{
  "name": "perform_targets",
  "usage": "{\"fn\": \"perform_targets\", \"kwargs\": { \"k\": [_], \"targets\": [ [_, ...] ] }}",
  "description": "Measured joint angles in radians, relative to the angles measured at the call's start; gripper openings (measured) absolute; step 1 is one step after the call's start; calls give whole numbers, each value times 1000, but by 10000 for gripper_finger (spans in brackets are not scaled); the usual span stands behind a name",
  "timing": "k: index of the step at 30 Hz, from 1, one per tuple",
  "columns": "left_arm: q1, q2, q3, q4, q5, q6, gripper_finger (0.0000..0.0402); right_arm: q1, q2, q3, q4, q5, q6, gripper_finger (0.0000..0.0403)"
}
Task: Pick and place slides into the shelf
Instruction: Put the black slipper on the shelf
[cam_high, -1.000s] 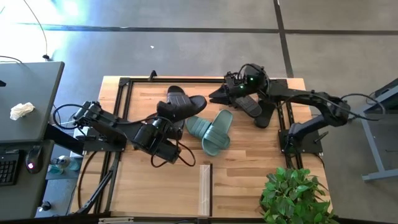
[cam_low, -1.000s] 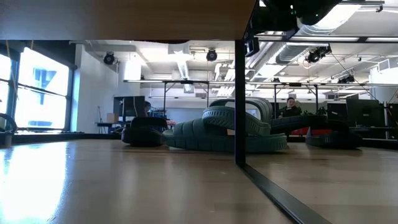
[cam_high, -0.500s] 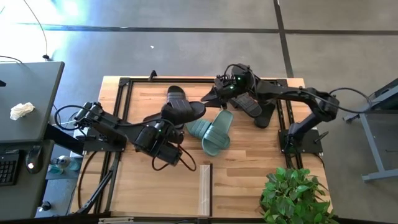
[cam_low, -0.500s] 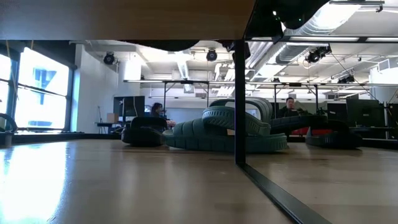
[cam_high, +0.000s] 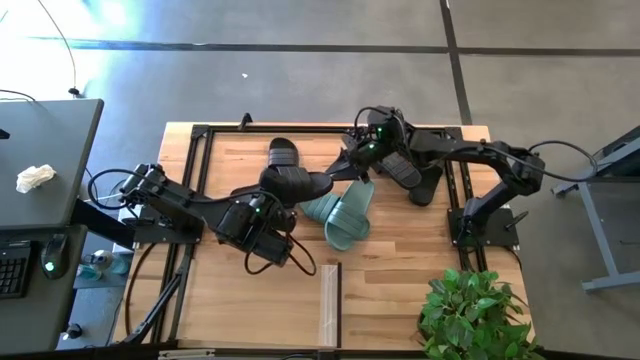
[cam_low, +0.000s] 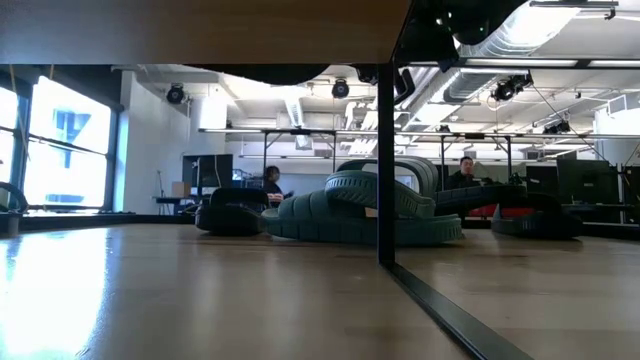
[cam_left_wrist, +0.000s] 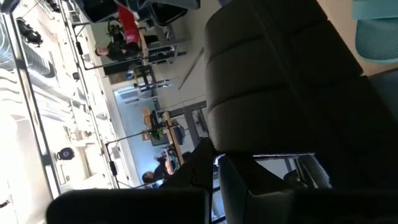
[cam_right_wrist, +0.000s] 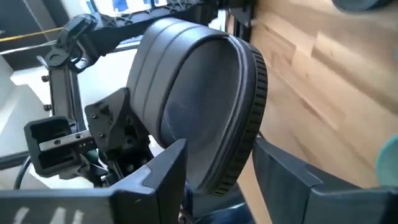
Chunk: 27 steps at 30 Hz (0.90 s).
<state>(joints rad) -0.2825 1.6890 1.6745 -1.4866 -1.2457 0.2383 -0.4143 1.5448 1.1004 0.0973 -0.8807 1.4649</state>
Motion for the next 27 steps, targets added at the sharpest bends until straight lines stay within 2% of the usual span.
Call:
{"fn": "perform_targets", "kwargs": {
  "k": [7, 21, 27],
  "targets": [
    [2, 2, 0, -2, -10, 0, 0, 4, 0, 1, -44, -20, 4, 179],
    [1, 2, 0, 49, 3, 26, 0, 18, 32, 1, 28, 85, 54, 178],
    [-1, 0, 0, 49, 4, 26, 0, 16, 33, 0, 80, 133, 49, 148]
  ]
}}
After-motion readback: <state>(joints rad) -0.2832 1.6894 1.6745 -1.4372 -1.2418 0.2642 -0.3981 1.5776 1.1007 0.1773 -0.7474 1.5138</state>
